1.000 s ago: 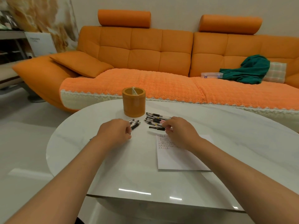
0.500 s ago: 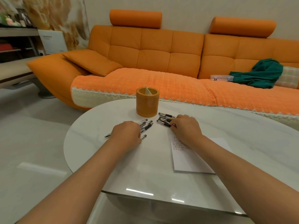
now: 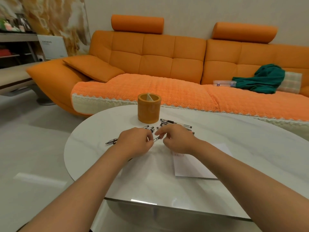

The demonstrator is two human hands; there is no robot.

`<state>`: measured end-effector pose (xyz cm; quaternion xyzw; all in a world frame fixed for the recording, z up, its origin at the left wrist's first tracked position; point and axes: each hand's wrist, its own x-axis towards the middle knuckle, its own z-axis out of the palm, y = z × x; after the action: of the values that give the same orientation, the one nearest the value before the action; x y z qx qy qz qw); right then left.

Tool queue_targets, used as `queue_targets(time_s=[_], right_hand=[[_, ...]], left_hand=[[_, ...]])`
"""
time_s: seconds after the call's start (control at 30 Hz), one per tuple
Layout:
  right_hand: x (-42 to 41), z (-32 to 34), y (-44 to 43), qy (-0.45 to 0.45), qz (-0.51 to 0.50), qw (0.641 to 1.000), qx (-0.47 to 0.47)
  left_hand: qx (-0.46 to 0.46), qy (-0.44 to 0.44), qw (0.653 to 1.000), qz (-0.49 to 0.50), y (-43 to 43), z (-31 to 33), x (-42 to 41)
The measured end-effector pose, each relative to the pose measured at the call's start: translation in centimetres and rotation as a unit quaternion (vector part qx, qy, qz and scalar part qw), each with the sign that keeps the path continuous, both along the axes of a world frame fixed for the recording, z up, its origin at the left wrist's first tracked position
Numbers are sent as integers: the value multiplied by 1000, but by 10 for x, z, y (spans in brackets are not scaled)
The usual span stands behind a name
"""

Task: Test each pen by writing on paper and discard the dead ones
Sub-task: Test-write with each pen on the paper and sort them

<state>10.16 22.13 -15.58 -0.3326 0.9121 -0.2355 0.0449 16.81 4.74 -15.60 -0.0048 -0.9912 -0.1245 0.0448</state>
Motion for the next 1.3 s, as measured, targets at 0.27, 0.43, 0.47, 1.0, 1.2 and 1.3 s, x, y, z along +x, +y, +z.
queue_targets(time_s=[0.27, 0.43, 0.47, 1.0, 1.2, 1.3], right_hand=[[15, 1, 37, -30, -24, 998, -46], [13, -3, 73, -34, -103, 990, -93], [13, -5, 80, -29, -112, 989, -95], [-1, -27, 96, 192, 2, 979, 68], [-9, -33, 104, 182, -20, 982, 51], [-6, -37, 100, 175, -9, 984, 12]], left_hand=[[138, -31, 988, -57, 19, 5, -1], [46, -73, 995, -41, 27, 2, -10], [45, -78, 995, -36, 29, 2, -13], [169, -25, 981, -90, 73, -11, -32], [199, -9, 975, -93, 68, -20, -37], [220, 10, 970, -103, 71, -24, -39]])
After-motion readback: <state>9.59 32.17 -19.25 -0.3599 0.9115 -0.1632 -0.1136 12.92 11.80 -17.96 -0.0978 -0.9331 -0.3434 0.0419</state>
